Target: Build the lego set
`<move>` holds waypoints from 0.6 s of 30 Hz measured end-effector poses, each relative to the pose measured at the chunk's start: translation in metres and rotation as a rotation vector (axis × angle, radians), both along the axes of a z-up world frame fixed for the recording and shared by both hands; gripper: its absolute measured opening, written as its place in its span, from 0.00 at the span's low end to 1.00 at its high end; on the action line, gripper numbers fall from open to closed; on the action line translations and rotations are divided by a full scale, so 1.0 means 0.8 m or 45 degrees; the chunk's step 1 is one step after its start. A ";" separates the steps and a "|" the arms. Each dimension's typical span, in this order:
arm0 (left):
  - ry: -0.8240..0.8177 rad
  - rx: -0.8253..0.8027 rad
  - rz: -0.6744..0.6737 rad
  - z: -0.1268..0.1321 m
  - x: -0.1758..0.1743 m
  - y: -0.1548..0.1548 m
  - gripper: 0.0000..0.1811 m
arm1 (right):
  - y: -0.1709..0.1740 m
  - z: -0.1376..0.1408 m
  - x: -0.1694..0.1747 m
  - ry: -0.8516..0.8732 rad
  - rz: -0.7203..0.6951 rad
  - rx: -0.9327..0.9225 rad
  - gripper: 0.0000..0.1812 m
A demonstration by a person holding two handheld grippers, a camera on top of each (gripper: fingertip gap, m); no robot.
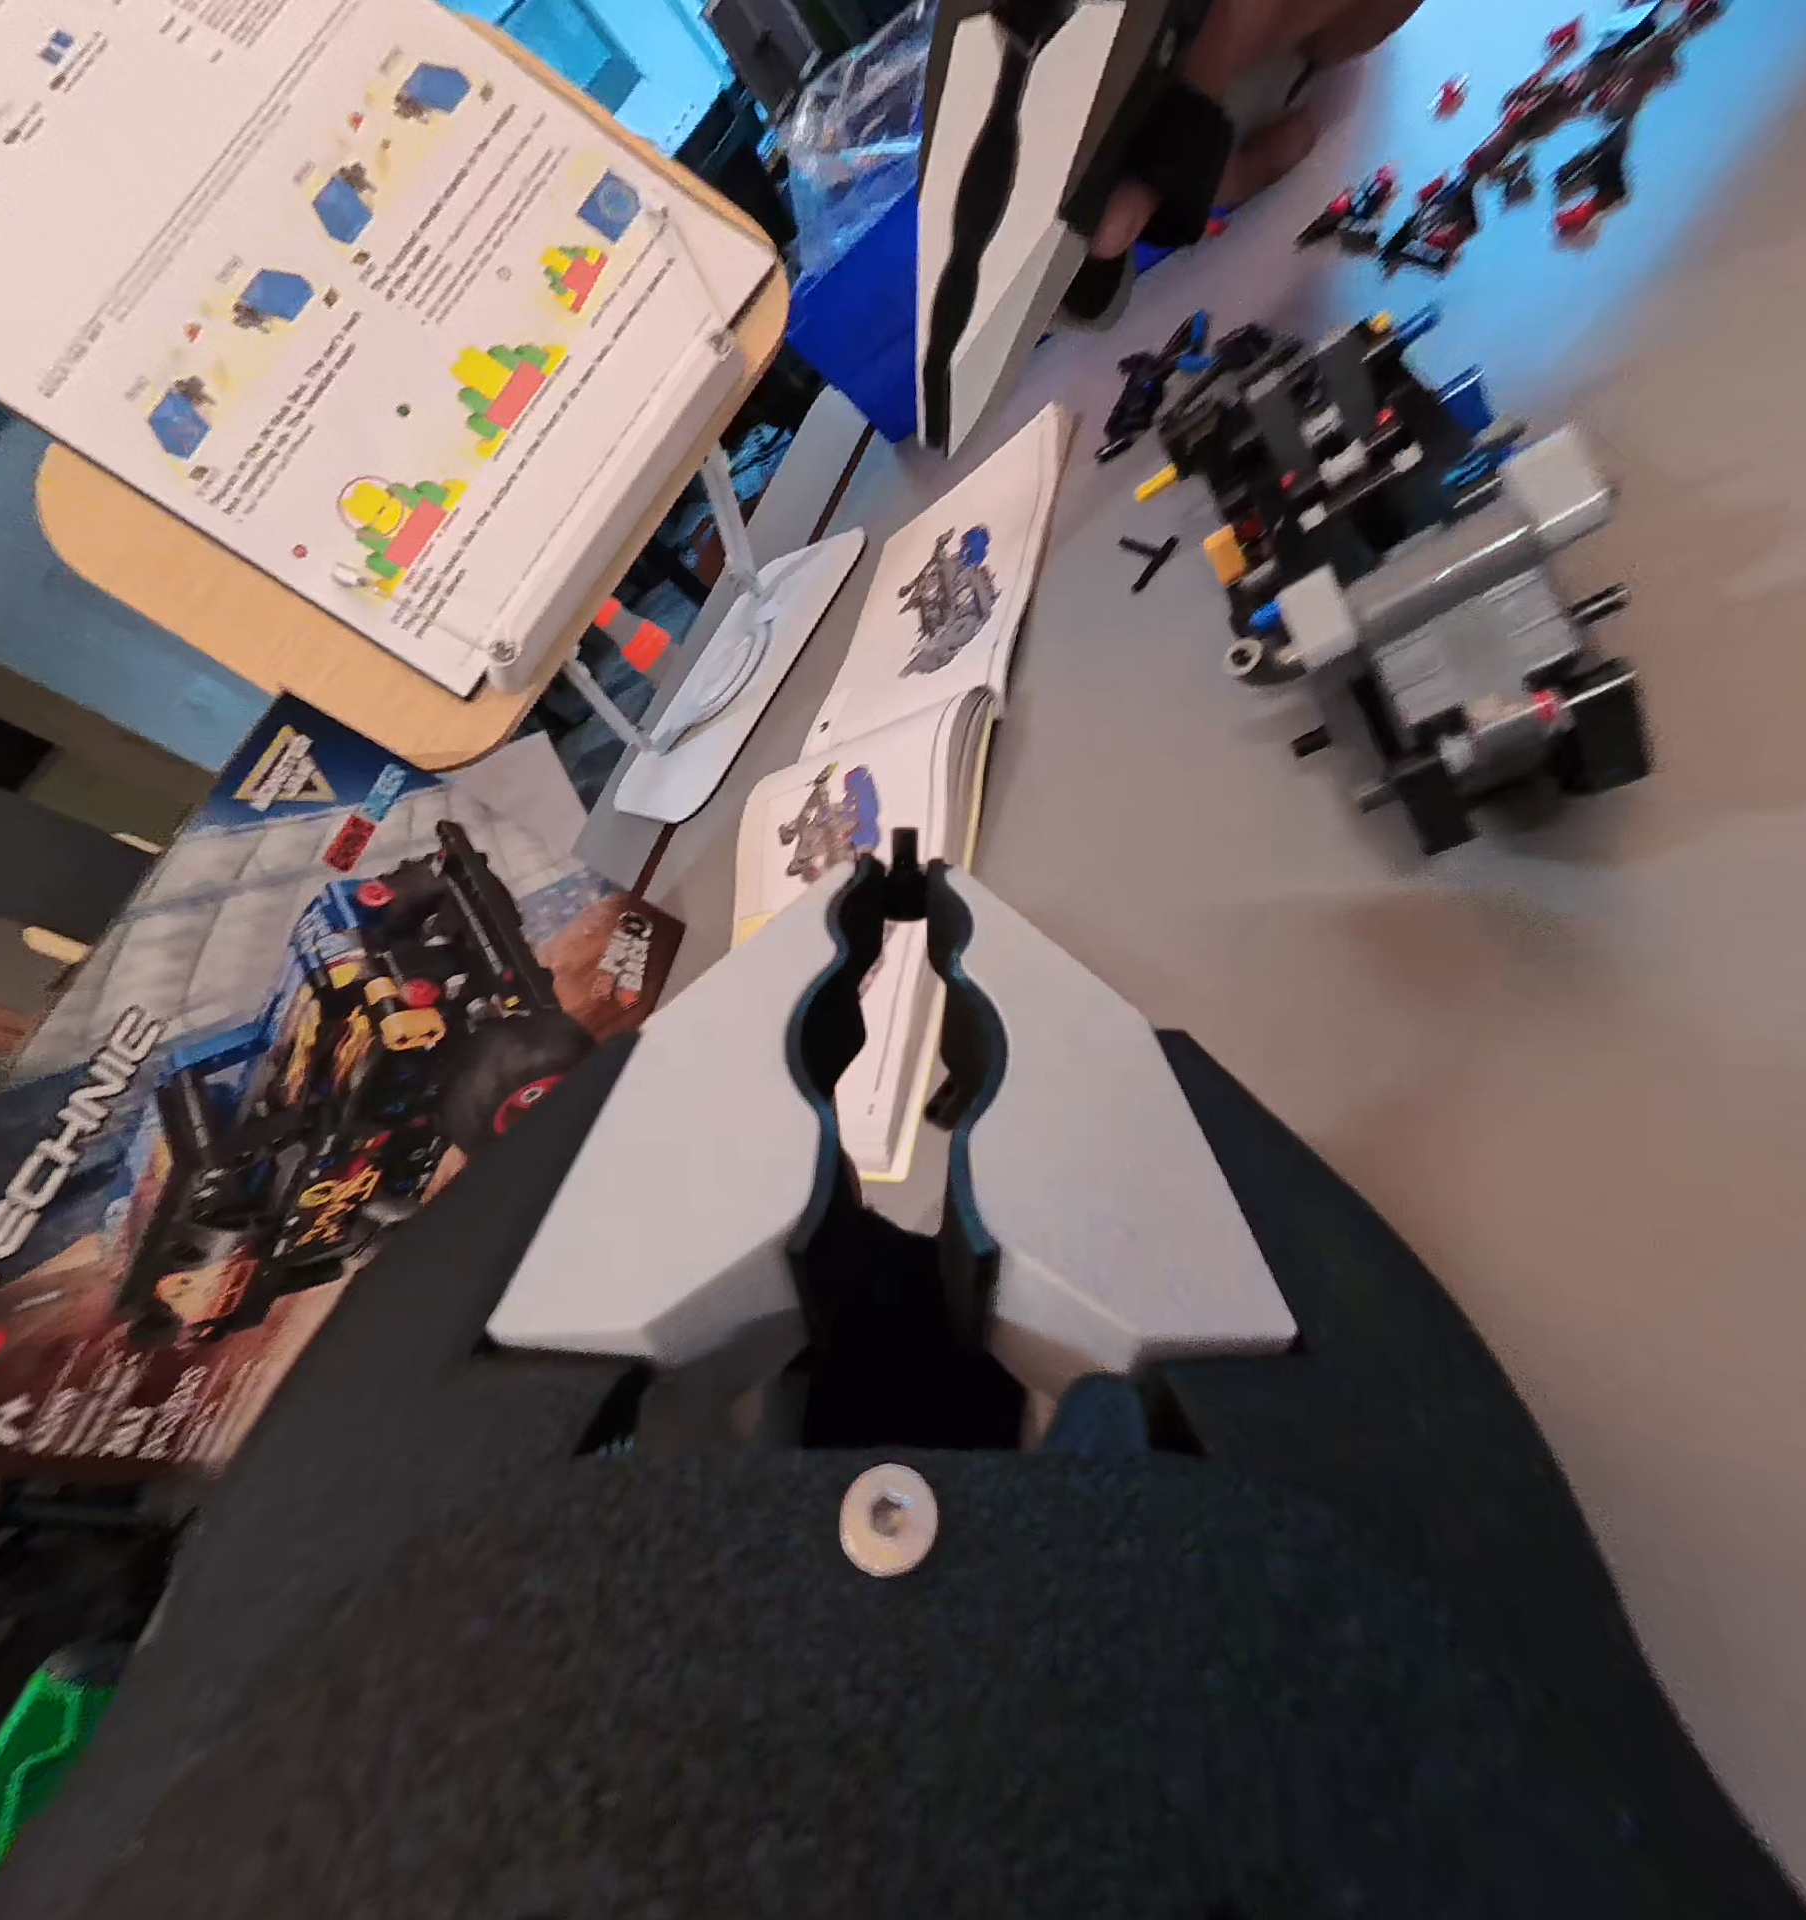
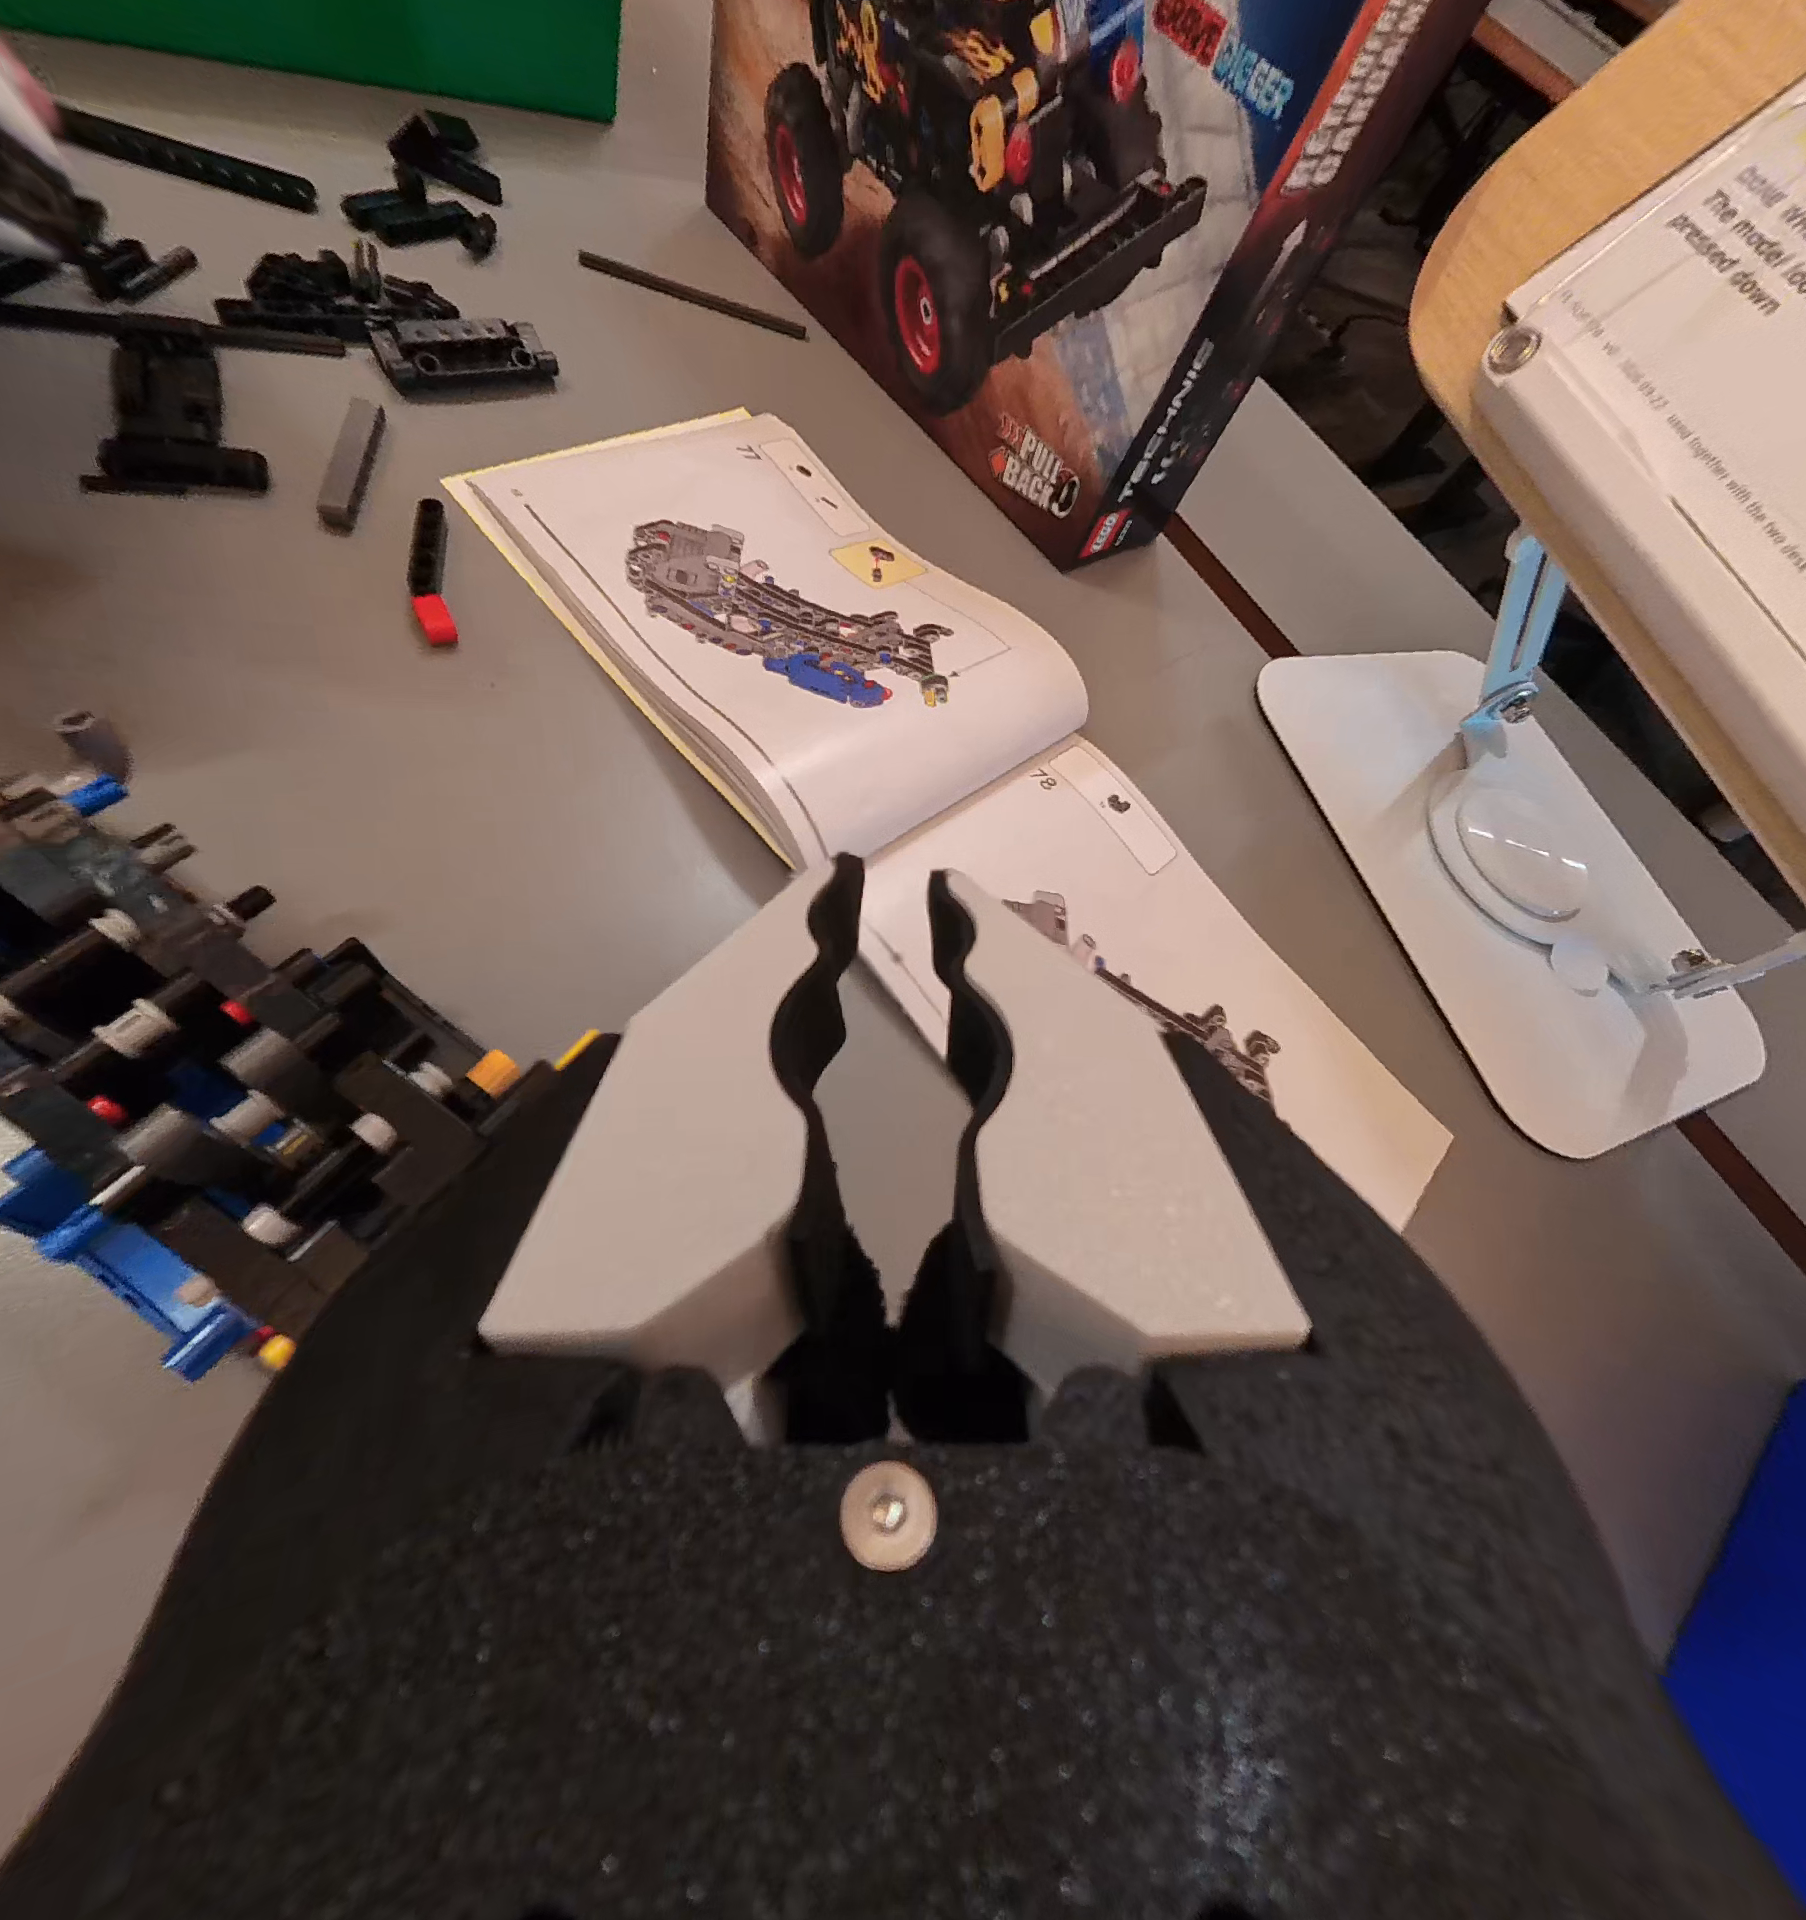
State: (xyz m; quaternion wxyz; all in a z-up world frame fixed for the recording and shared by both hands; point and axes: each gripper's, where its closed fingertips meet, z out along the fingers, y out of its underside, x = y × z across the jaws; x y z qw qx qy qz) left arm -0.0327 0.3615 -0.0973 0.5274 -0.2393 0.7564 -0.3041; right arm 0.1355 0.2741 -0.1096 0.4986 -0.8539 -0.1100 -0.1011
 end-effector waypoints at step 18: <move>0.012 -0.136 -0.209 0.009 -0.008 -0.076 0.03 | -0.064 -0.019 -0.070 0.270 0.608 -0.197 0.27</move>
